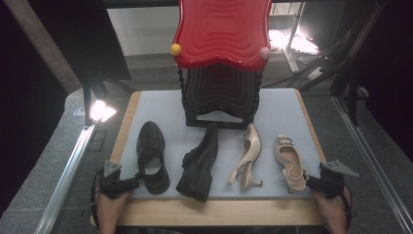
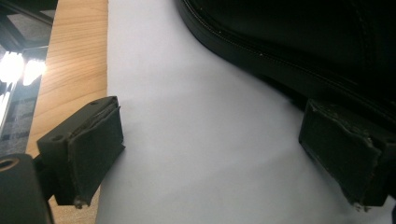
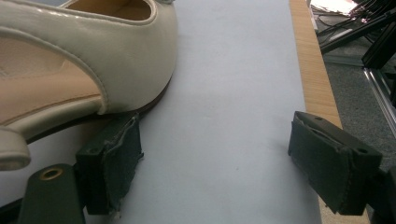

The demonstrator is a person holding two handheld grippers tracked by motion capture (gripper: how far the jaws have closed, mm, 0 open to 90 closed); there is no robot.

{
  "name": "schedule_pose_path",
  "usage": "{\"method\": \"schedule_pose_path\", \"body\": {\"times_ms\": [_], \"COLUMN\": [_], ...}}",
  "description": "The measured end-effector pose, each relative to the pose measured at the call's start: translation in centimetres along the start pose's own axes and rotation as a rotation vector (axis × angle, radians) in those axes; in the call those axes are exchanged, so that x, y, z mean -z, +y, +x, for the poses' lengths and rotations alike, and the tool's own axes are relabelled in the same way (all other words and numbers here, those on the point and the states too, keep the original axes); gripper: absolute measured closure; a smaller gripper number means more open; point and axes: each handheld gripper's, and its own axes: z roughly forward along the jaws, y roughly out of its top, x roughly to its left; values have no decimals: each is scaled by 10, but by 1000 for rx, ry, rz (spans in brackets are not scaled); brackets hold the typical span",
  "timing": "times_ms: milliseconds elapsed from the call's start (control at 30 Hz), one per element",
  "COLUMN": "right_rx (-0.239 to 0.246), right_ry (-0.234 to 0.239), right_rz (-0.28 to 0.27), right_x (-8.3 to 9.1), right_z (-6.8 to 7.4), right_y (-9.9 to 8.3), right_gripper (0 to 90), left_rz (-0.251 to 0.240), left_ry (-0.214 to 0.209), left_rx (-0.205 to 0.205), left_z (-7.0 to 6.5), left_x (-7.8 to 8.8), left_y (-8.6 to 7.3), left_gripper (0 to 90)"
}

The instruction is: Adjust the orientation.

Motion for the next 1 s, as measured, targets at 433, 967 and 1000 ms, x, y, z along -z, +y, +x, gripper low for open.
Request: {"method": "schedule_pose_path", "body": {"times_ms": [433, 967, 1000], "right_rx": [1, 2, 2], "right_ry": [1, 1, 1], "right_rz": [0, 1, 1], "right_x": [0, 0, 0], "right_z": [0, 0, 0], "right_y": [0, 0, 0], "right_gripper": [171, 171, 171], "left_rz": [25, 36, 36], "left_ry": [-29, -99, -99], "left_rx": [20, 61, 61], "left_z": [4, 11, 11], "left_x": [9, 52, 52], "left_y": [5, 20, 20], "left_gripper": [116, 252, 259]}}
